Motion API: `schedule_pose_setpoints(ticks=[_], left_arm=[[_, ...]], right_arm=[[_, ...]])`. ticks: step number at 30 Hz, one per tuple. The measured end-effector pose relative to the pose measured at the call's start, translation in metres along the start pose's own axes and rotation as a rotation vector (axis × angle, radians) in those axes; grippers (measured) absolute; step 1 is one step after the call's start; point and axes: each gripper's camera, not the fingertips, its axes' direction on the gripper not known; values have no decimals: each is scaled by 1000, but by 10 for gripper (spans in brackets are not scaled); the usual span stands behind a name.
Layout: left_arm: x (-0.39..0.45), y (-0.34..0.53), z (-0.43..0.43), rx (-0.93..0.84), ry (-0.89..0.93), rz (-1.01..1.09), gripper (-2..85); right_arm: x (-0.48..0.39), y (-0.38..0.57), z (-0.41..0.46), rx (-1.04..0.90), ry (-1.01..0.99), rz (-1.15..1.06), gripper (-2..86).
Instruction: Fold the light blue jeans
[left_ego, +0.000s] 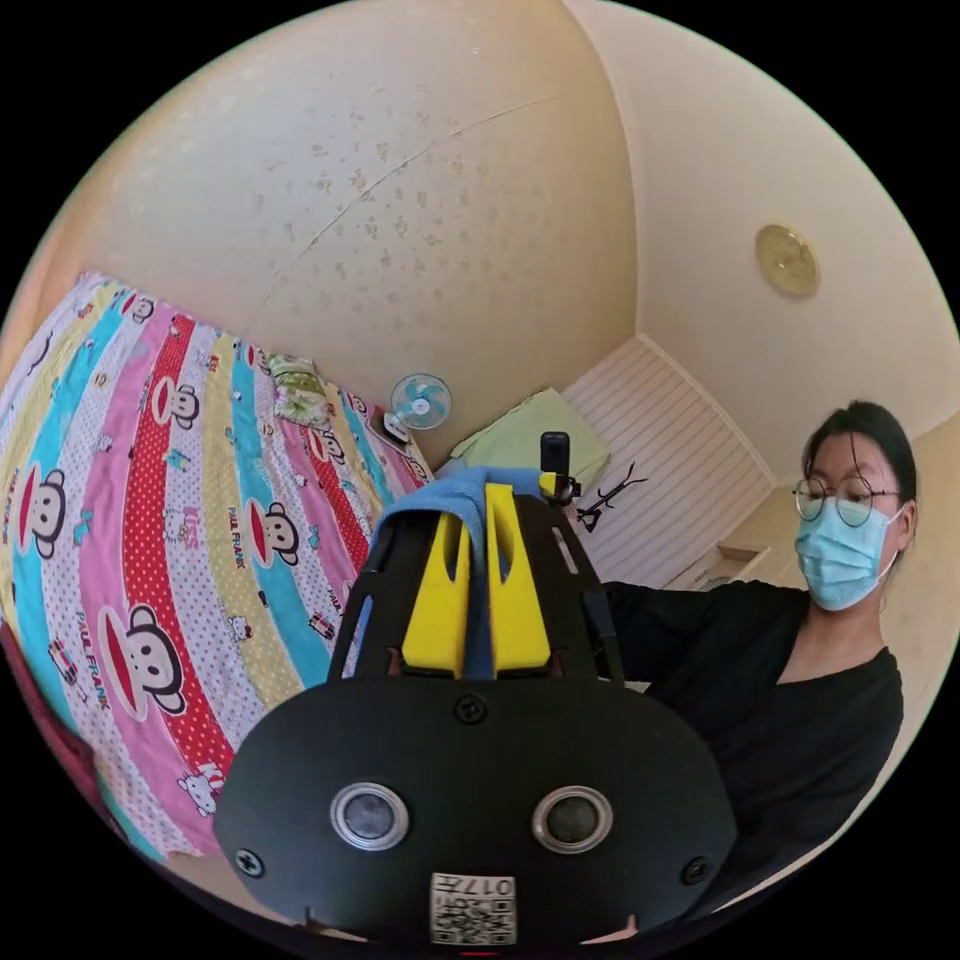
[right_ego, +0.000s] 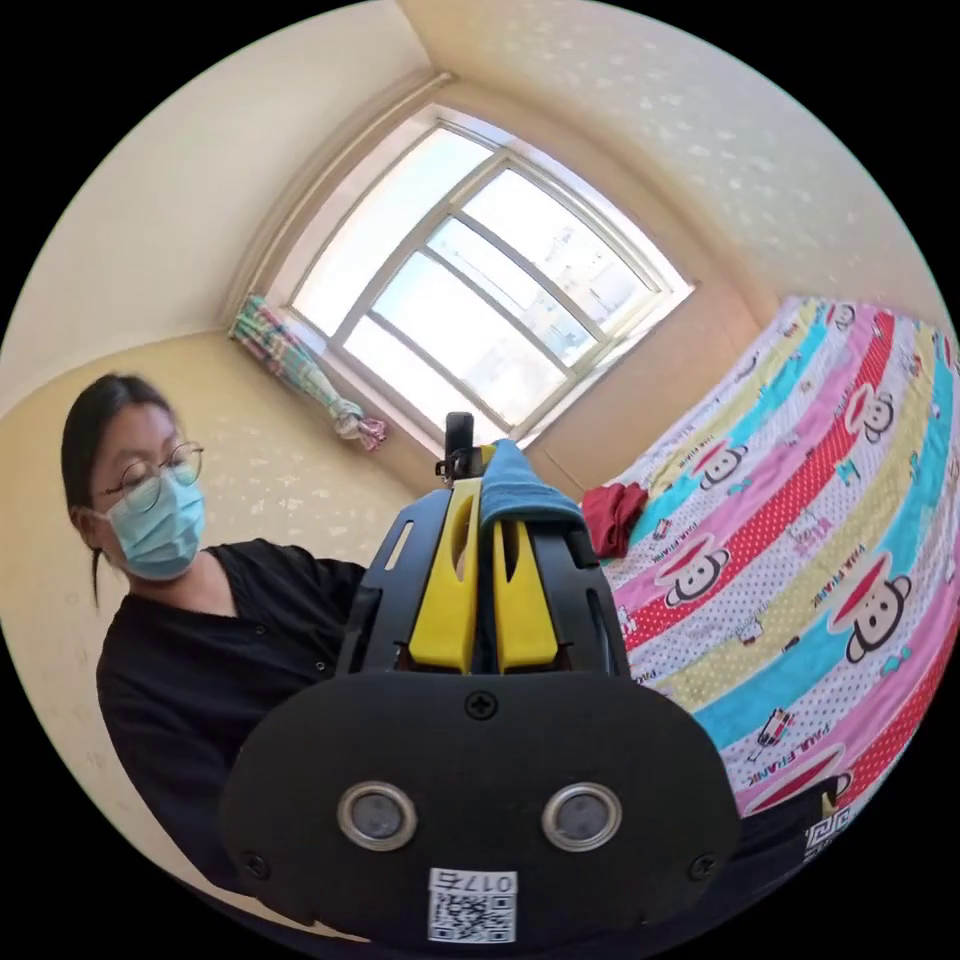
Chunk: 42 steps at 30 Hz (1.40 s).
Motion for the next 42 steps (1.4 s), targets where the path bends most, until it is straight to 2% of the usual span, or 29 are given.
schedule_pose_setpoints(ticks=[4,11,16,18,20,22,25,29,36,39,41,42], left_arm=[[-80,9,30,-31,-74,-164,-4],[-133,48,78,-78,-156,-223,0],[-173,141,131,-112,-158,-364,15],[-197,186,157,-171,-174,-467,34],[-229,249,193,-327,-194,-639,106],[-245,291,208,-403,-194,-762,163],[-253,323,193,-287,-134,-842,164],[-267,308,159,-149,-185,-832,175],[-321,253,166,-184,-235,-732,185],[-347,246,186,-211,-207,-719,192],[-364,253,209,-217,-112,-735,184],[-366,256,214,-206,-94,-741,181]], right_arm=[[77,-16,34,-51,148,131,-2],[150,-8,77,-49,308,234,1],[188,63,110,-105,427,298,9],[221,112,136,-204,508,411,22],[246,155,154,-278,563,530,42],[268,199,166,-344,621,684,73],[282,243,169,-343,595,815,107],[296,237,152,-236,578,823,125],[372,199,135,-171,598,820,148],[403,211,140,-140,518,810,158],[417,228,152,-163,473,816,153],[418,240,156,-110,460,817,147]])
